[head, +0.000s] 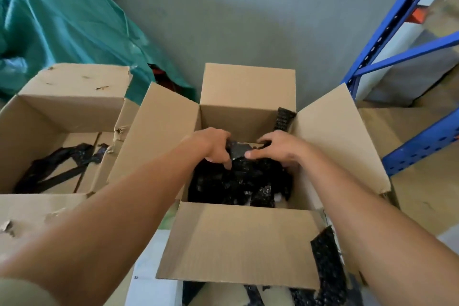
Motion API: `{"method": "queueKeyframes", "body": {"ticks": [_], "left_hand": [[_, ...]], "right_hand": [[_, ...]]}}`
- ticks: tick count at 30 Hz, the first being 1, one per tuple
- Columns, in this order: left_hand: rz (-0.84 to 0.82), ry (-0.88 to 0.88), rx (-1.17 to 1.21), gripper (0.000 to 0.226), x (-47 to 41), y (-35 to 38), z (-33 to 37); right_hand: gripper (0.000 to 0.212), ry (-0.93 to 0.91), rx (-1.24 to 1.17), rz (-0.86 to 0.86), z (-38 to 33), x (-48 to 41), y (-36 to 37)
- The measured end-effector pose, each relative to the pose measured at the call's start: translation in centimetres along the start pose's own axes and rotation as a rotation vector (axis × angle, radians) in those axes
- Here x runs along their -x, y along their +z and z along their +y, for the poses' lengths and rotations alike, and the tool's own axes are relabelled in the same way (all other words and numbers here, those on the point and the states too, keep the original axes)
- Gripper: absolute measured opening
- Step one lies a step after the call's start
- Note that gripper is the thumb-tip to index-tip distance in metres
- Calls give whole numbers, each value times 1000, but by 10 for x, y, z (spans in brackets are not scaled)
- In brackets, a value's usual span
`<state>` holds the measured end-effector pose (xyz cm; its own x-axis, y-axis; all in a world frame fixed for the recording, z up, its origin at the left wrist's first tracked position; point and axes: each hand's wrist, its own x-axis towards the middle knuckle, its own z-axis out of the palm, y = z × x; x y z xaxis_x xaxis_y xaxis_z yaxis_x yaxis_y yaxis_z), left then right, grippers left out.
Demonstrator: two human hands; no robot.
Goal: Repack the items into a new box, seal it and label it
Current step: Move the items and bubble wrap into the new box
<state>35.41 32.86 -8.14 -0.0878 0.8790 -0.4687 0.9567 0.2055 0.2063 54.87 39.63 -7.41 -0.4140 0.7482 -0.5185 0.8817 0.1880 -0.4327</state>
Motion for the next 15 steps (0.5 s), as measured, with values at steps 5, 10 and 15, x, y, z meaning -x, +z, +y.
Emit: {"method": "queueKeyframes", "body": {"ticks": [5,10,15], "left_hand": [[86,-42,93,67,-9,26,18],[-331,-131,44,87,-33,70,20],[-389,-91,8,91,-43,77,12]], "right_hand": [[90,8,221,153,5,-29,18],[92,121,308,-287,18,-36,43],[85,40,300,-248,11,-38,39]]}}
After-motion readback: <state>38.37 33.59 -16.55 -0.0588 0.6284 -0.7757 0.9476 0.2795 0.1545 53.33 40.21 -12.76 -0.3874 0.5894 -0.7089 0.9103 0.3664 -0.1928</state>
